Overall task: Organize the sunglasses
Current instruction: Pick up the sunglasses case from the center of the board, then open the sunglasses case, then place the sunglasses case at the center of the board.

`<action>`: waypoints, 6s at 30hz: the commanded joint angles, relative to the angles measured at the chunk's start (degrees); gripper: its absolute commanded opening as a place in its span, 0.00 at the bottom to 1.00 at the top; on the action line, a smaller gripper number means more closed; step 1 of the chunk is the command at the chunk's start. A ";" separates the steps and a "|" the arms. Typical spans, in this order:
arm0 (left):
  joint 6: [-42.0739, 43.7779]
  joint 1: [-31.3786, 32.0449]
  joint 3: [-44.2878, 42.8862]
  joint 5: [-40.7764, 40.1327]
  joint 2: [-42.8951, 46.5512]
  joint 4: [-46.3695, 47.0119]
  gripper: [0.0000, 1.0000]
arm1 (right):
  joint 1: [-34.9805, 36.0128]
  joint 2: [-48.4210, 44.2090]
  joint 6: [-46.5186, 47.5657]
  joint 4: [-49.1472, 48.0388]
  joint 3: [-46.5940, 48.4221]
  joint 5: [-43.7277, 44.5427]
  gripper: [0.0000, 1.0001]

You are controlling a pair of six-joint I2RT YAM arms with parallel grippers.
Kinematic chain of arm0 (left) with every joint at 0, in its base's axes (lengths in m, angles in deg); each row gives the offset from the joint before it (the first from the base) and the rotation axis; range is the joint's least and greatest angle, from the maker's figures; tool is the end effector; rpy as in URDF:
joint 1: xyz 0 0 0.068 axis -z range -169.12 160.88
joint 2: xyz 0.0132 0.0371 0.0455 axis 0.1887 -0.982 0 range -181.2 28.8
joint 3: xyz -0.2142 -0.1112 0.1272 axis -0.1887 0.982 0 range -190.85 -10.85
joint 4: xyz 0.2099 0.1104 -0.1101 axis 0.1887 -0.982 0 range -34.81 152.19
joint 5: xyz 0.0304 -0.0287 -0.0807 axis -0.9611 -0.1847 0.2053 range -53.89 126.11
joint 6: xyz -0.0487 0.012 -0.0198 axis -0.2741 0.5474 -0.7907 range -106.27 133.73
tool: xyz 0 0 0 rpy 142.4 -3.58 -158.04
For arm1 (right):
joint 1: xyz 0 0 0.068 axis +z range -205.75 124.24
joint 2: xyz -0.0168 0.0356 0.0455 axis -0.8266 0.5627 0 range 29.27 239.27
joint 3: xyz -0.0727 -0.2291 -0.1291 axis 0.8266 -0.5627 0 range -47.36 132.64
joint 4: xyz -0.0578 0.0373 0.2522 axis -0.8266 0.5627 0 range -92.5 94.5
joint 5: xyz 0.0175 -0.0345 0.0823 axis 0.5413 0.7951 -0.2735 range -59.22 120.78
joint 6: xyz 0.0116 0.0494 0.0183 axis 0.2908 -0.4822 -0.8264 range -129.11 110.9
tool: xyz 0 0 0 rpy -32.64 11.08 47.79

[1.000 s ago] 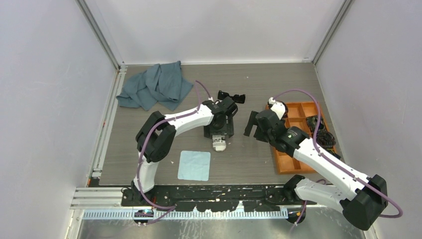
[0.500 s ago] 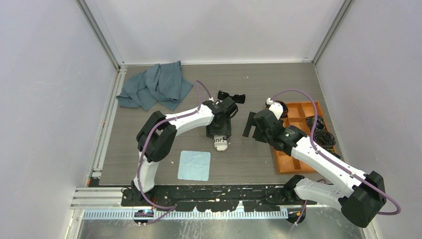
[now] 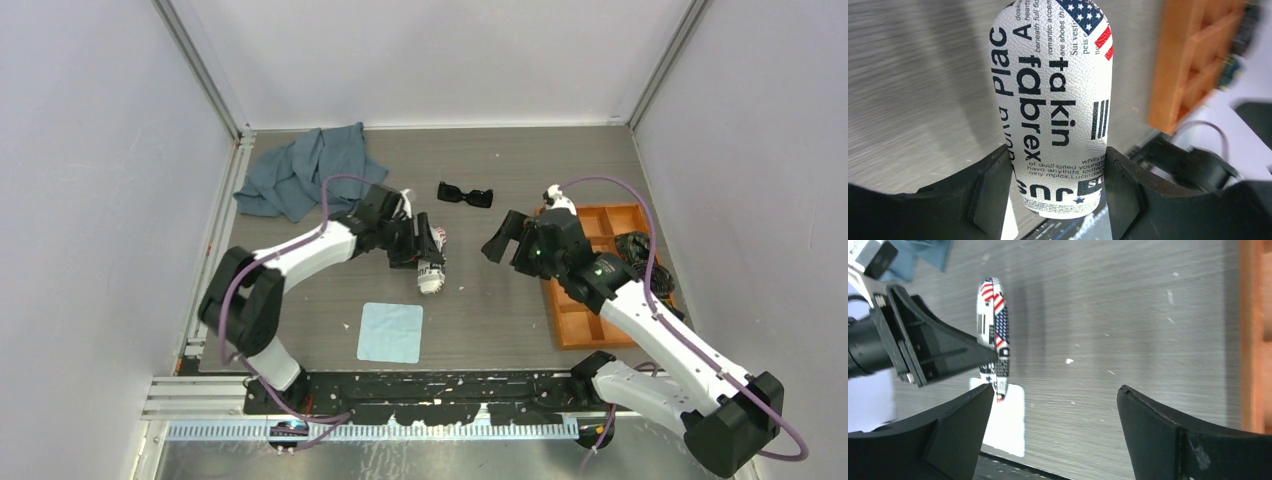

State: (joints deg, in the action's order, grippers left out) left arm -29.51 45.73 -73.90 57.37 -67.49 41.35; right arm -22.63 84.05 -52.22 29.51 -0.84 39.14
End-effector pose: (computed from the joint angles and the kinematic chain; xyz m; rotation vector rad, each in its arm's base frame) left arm 0.2795 -0.2103 0.2051 -0.0341 2.7294 -0.9536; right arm 0.1720 0.1061 0.2826 0.2803 2.3052 0.5305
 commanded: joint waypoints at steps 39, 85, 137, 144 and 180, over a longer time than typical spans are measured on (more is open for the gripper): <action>-30.08 -6.99 18.99 30.78 22.48 58.50 0.01 | -7.25 14.59 -35.20 -80.77 -14.11 -41.30 1.00; -11.92 -9.76 15.98 24.12 29.82 27.75 0.01 | -4.48 10.42 -25.88 -54.10 -9.33 -31.12 0.00; 10.83 -1.04 3.75 2.94 26.42 -7.64 0.50 | 0.69 18.75 -20.01 -28.66 -1.60 -18.99 0.01; 10.81 -1.11 4.25 1.36 25.00 -6.15 0.50 | 0.71 22.51 -20.05 -31.42 -1.35 -19.59 0.01; 11.12 -4.72 -4.32 -23.75 28.69 -26.84 1.00 | 8.80 42.18 6.32 30.30 45.07 19.24 0.01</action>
State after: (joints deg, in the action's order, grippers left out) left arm -16.38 41.97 -75.98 42.11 -41.64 21.03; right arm -17.56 121.18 -52.06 40.22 32.71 44.08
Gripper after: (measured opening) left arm 0.996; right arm 0.664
